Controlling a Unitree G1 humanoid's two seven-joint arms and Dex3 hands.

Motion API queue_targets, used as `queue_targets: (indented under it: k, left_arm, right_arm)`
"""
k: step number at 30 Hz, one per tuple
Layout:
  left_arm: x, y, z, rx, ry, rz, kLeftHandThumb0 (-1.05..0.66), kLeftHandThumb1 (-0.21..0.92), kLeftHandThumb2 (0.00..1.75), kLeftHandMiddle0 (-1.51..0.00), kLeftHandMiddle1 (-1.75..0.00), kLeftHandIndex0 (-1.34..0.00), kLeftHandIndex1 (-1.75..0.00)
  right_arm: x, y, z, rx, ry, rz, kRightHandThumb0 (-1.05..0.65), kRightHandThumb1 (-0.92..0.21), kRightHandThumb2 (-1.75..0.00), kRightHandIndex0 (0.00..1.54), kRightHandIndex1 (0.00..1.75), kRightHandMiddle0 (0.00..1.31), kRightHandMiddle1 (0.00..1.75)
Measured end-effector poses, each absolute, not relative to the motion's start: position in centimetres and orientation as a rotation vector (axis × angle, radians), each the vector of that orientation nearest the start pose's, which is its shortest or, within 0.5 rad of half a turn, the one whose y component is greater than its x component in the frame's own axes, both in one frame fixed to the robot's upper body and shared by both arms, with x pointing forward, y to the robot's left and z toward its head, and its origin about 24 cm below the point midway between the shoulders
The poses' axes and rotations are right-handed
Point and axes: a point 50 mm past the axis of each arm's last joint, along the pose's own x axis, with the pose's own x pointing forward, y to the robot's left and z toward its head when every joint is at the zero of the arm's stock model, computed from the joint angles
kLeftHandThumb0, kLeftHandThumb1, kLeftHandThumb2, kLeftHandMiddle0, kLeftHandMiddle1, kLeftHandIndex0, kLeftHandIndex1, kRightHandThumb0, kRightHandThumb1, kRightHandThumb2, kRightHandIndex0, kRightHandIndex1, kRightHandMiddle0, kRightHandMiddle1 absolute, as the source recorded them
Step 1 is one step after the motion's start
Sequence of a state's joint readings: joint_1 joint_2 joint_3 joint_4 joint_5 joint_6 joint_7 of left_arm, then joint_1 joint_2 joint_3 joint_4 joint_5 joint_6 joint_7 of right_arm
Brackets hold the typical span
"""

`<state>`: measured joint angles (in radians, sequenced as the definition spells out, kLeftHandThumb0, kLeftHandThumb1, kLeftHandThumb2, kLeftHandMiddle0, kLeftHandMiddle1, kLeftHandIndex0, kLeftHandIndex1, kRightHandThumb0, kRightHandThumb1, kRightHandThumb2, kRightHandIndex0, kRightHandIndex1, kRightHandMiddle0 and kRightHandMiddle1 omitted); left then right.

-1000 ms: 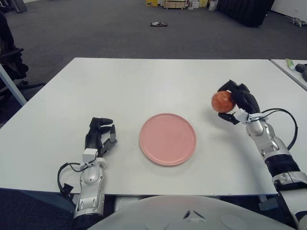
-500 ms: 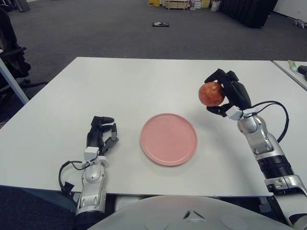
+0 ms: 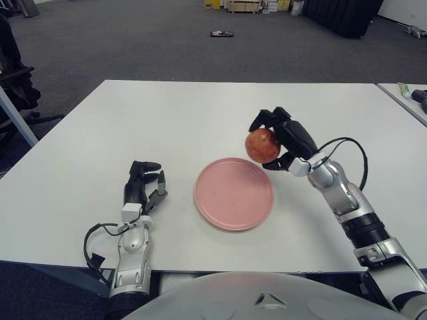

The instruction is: Put the apple into the plate.

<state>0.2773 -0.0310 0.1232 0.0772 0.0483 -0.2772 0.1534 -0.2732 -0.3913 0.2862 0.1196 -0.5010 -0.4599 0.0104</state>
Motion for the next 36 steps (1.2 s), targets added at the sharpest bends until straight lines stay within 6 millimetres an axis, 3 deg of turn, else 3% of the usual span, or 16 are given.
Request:
queue_targets:
  k: [16, 26, 30, 32, 33, 35, 36]
  left_arm:
    - [18.2, 19.5, -0.8, 0.057, 0.065, 0.346, -0.38, 0.72, 0.81, -0.58, -1.59, -0.32, -1.75]
    - [18.1, 19.5, -0.8, 0.058, 0.06, 0.348, -0.38, 0.72, 0.8, -0.58, -1.6, -0.31, -1.75]
    - [18.1, 19.5, -0.8, 0.058, 0.061, 0.348, -0.38, 0.72, 0.8, -0.58, -1.62, -0.31, -1.75]
    - [18.1, 19.5, -0.8, 0.057, 0.06, 0.349, -0.38, 0.72, 0.8, -0.58, -1.62, -0.31, -1.75]
    - [18.1, 19.5, -0.8, 0.057, 0.06, 0.349, -0.38, 0.72, 0.8, -0.58, -1.62, -0.31, -1.75]
    - [18.0, 19.5, -0.8, 0.056, 0.059, 0.349, -0.38, 0.72, 0.8, -0.58, -1.63, -0.31, -1.75]
    - [18.0, 19.5, -0.8, 0.056, 0.059, 0.349, -0.38, 0.72, 0.8, -0.58, -1.63, -0.31, -1.75]
  right_arm:
    - [27.4, -9.2, 7.6, -0.906, -0.528, 0.762, -0.01, 0.04, -1.73, 0.88, 1.75, 0.64, 1.75]
    - [26.6, -8.2, 4.8, -0.939, -0.444, 0.936, -0.01, 0.03, -1.71, 0.89, 1.75, 0.66, 1.7]
    - [26.3, -8.0, 4.4, -0.94, -0.445, 0.998, -0.01, -0.13, -1.51, 0.78, 1.75, 0.57, 1.64]
    - [26.2, -8.0, 4.3, -0.941, -0.438, 1.037, -0.08, -0.35, -1.24, 0.6, 1.75, 0.45, 1.64]
    - [26.1, -8.1, 4.3, -0.944, -0.434, 1.056, -0.18, -0.55, -0.98, 0.43, 1.75, 0.36, 1.68]
    - [26.1, -8.2, 4.3, -0.956, -0.428, 1.089, -0.54, -0.76, -0.72, 0.18, 1.63, 0.15, 1.36]
    - [26.1, -8.2, 4.3, -0.964, -0.424, 1.102, -0.65, -0.82, -0.66, 0.11, 1.32, 0.09, 1.14]
